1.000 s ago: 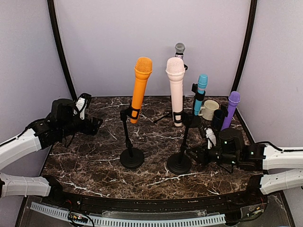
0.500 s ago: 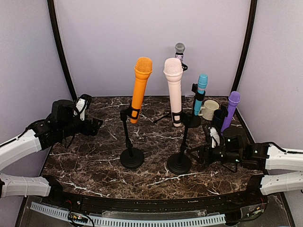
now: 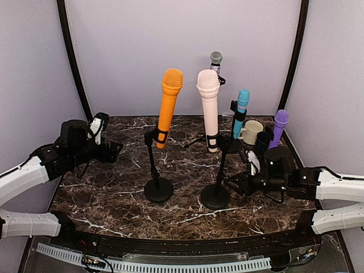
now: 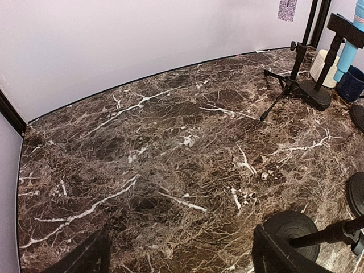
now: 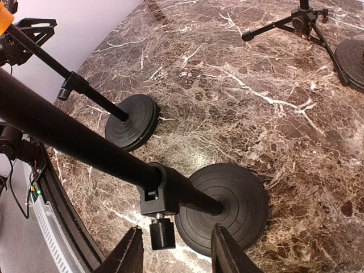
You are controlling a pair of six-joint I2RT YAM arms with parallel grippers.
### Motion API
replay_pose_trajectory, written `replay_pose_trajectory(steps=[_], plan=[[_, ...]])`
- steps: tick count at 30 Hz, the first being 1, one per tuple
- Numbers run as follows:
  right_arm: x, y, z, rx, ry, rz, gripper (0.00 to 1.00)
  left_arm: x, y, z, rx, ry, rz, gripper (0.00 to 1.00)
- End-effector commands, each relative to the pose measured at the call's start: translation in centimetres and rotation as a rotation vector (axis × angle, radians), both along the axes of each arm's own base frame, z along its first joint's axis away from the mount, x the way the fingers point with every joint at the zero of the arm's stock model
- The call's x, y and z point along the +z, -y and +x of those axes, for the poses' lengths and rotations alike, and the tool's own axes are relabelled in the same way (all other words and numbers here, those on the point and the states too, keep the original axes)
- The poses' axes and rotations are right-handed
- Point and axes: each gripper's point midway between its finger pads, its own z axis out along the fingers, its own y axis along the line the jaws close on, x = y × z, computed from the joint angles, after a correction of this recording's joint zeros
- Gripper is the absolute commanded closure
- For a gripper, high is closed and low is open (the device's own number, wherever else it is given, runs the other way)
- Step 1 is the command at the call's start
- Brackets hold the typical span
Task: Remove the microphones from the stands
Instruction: Unscrew the knob on the stand of the microphone stand.
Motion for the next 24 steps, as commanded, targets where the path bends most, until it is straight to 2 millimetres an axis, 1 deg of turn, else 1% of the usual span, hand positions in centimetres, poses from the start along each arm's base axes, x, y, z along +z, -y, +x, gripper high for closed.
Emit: replay_pose_trajectory(steps=[1, 6, 11, 19, 24], plan=[[1.1, -0.4, 0.5, 0.006, 0.026, 0.014, 0.61, 0.4, -0.1, 0.1, 0.0, 0.022, -0.009, 0.12], [1.1, -0.7, 0.7, 0.011, 0.036, -0.001, 0.74, 0.3, 0.0, 0.1, -0.004, 0.019, -0.01, 0.12], [1.1, -0.8, 0.7, 0.017, 0.049, -0.005, 0.81, 0.2, 0.0, 0.1, -0.004, 0.016, -0.009, 0.12], [0.4, -1.0, 0.6, 0.013, 0.049, -0.032, 1.0, 0.1, 0.1, 0.2, -0.008, 0.01, -0.008, 0.12], [-0.2, -0.9, 0.6, 0.004, 0.048, -0.055, 1.0, 0.0, 0.2, 0.2, -0.011, 0.006, -0.009, 0.12]])
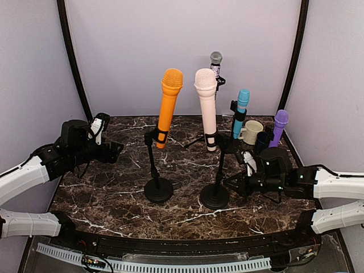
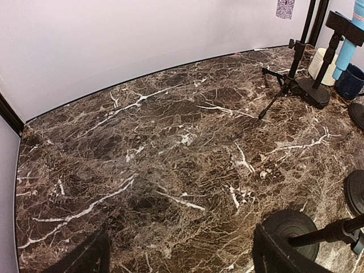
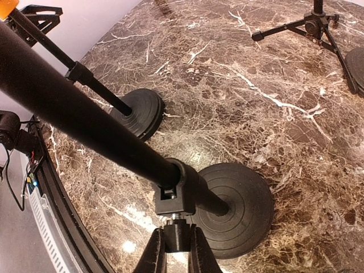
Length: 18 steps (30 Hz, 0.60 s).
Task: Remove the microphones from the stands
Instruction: Unscrew the knob on the stand of the microphone stand.
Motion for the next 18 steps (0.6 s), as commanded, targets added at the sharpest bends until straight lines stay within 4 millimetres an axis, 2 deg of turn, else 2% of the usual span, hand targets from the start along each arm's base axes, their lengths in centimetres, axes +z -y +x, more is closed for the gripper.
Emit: replay_pose_trajectory(steps=[1, 18], plan=[[-0.1, 0.0, 0.7, -0.036, 0.022, -0.024, 1.0, 0.1, 0.0, 0.2, -0.004, 0.012, -0.009, 0.12], [-0.6, 1.2, 1.5, -0.138, 0.101, -0.135, 1.0, -0.2, 0.3, 0.2, -0.013, -0.001, -0.013, 0.12]])
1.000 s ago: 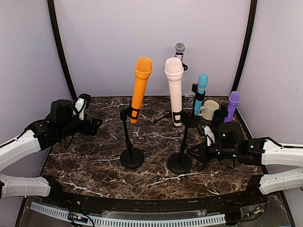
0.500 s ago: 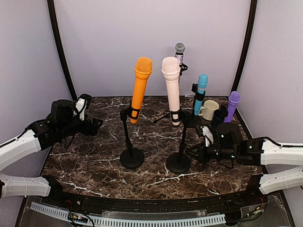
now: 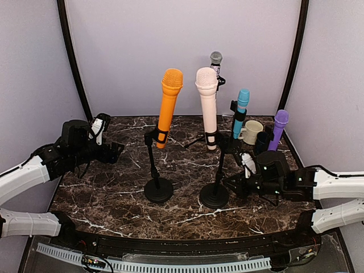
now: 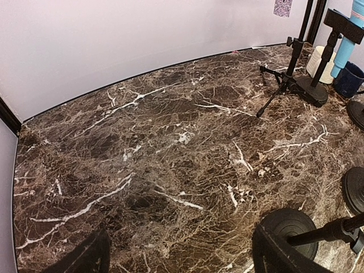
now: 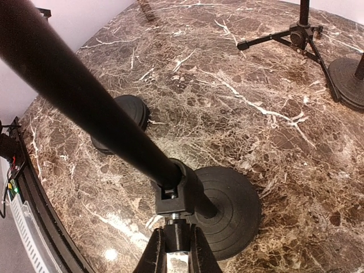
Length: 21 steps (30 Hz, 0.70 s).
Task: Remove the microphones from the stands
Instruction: Unscrew the knob on the stand of the microphone stand.
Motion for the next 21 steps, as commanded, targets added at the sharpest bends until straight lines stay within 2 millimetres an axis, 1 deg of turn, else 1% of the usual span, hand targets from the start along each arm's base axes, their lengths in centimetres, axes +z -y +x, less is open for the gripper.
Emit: replay_pose_trajectory(steps=[1, 21], plan=[[-0.5, 1.2, 1.1, -0.086, 0.035, -0.08, 1.0, -0.1, 0.1, 0.2, -0.004, 0.003, -0.01, 0.12], [-0.8, 1.9, 2.3, -0.241, 0.107, -0.231, 1.0, -0.3, 0.1, 0.3, -0.003, -0.003, -0.005, 0.12]])
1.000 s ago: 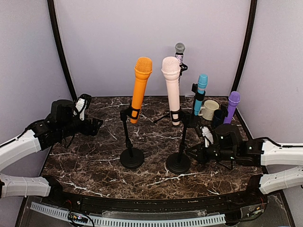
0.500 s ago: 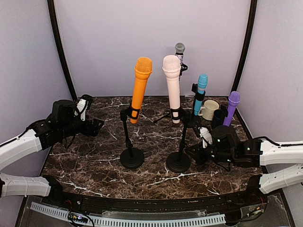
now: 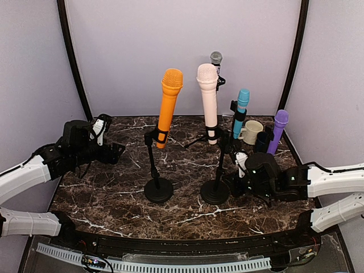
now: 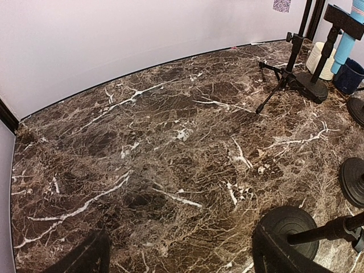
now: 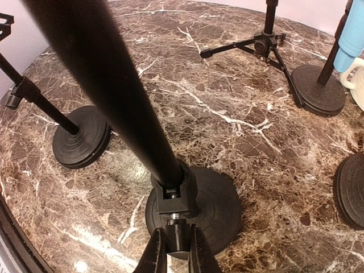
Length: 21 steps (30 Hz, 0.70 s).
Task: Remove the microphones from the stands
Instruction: Unscrew the knob on the stand of the microphone stand.
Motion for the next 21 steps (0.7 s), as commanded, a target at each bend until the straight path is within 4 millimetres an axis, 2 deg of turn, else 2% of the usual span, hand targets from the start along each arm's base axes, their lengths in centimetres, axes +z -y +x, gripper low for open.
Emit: replay_pose_trajectory(steps=[1, 21], plan=[[-1.0, 1.8, 0.9, -0.109, 0.024, -0.1, 1.0, 0.2, 0.0, 0.2, 0.002, 0.013, -0.01, 0.12], [-2.3, 0.6, 0.8, -0.149, 0.051, -0.219, 1.0, 0.3, -0.1, 0.1, 0.002, 0.014, -0.011, 0.11]])
